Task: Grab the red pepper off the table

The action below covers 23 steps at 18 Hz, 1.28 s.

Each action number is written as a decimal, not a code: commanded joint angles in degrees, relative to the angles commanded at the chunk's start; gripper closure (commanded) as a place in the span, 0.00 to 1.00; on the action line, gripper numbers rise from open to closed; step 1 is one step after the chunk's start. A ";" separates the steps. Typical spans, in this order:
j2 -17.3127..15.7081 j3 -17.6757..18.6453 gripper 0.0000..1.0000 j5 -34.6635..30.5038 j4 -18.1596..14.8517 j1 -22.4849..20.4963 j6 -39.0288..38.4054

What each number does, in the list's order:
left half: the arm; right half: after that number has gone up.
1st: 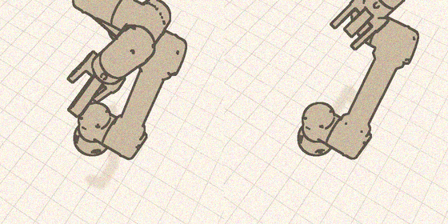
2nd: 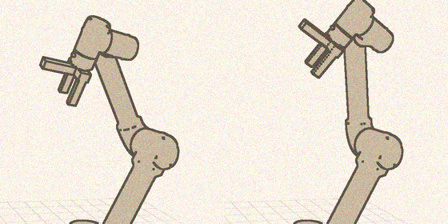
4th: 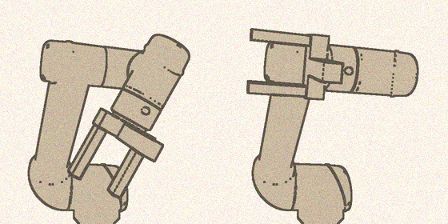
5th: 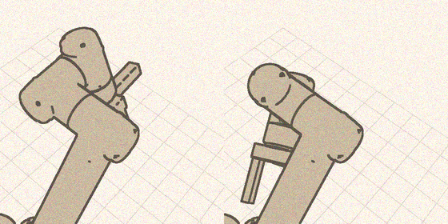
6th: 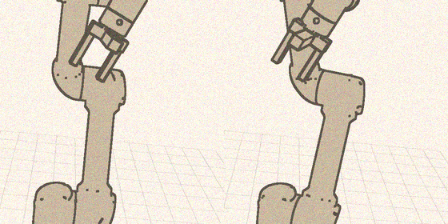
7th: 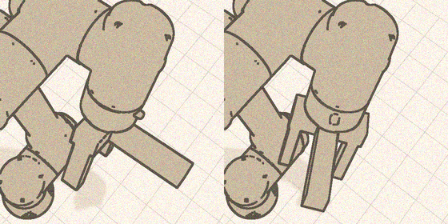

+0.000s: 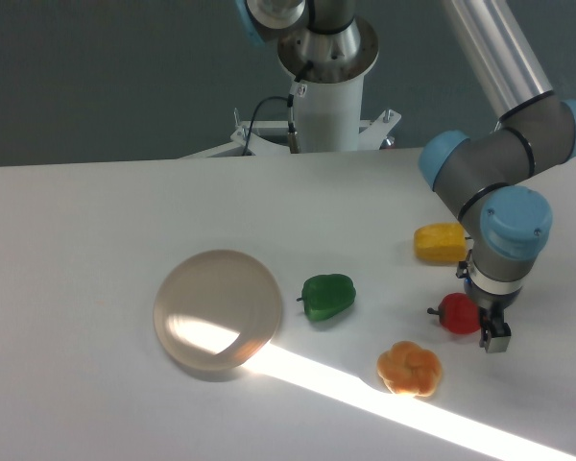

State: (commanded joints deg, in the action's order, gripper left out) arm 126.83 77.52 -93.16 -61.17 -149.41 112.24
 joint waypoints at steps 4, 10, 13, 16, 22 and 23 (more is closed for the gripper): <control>0.26 0.09 0.00 -0.26 -0.35 -0.09 0.26; 0.53 1.23 0.00 -0.18 -0.44 -0.53 0.35; 0.79 1.58 0.00 -0.09 -0.26 -0.53 0.09; 0.79 2.02 0.00 0.09 -0.26 -0.44 0.00; 0.79 2.37 0.03 0.18 -0.18 -0.44 -0.35; 0.88 2.37 0.06 0.18 -0.18 -0.44 -0.35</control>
State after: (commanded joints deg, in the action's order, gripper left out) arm 127.70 79.89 -92.99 -61.35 -149.85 111.88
